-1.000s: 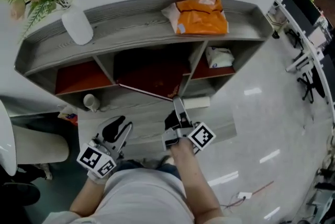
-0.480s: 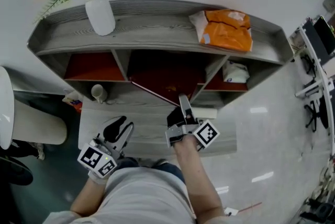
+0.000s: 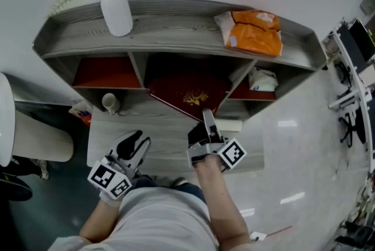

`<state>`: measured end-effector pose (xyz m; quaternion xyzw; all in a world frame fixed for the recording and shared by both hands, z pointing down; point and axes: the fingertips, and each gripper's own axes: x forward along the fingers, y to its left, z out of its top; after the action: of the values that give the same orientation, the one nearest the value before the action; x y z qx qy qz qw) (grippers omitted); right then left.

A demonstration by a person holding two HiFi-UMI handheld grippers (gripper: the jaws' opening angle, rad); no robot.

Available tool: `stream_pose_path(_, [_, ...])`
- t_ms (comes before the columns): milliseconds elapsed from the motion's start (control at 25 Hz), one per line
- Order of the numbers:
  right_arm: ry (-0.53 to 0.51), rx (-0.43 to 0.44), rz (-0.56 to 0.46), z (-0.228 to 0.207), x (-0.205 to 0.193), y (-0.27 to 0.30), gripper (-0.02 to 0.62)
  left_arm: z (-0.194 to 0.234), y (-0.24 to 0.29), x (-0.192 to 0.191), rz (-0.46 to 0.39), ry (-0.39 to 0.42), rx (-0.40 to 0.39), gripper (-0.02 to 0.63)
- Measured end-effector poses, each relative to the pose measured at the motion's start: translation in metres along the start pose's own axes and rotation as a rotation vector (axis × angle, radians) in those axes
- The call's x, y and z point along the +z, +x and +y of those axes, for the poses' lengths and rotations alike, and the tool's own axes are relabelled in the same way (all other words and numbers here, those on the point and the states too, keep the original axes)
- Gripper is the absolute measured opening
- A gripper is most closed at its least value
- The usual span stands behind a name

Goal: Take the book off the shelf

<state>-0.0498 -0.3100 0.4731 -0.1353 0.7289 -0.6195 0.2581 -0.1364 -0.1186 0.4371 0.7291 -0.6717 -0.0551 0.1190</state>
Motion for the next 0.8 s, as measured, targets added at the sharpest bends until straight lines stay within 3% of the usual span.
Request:
stream_pose_path(320, [-0.024,-0.003,-0.059,0.012,-0.003,-0.029,0.235,-0.010,-0.001,-0.002,0.022,-0.003,-0.093,0.126])
stream_pose_path(800, [-0.047,-0.004,-0.176,0.027,0.002,-0.093,0.233,-0.039,0.023,-0.014,0.089,-0.004,-0.305,0.126])
